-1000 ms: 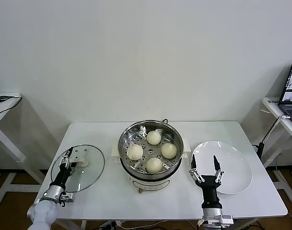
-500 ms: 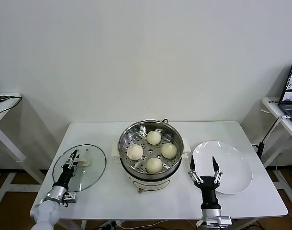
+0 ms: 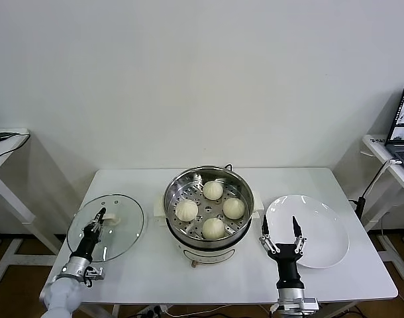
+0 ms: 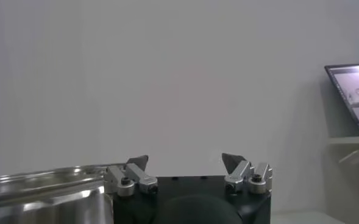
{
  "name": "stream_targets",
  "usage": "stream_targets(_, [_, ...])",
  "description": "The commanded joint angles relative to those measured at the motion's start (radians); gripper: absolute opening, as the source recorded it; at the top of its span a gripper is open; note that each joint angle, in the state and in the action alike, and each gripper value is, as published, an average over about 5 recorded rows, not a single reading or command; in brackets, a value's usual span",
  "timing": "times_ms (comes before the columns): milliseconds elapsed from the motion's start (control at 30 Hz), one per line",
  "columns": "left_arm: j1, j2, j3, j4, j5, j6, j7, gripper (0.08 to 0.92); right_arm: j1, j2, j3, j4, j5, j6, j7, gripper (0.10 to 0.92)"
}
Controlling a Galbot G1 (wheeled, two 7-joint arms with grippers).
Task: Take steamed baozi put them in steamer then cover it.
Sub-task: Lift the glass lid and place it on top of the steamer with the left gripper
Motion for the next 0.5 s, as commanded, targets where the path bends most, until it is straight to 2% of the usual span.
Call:
stream_targets(33, [0.102,0.028,-0.018,-0.260,-0.115,0.051,0.057,0.187,0.000,0.001,-0.004,0.006,-0.001,-0.001,0.001,0.823])
stream_targets(267, [0.300,0.115,-0.002,-0.621,-0.375,0.275,0.292,0.187,-0.012,-0.008,0.007,0.039,0.007,-0.010,0.003,0.823])
stream_targets(500, [0.369,0.142,0.075,-0.889,-0.439,0.494,0.423,0.187,-0.021,-0.024,0.032,0.048,0.014,-0.029,0.010,0.823])
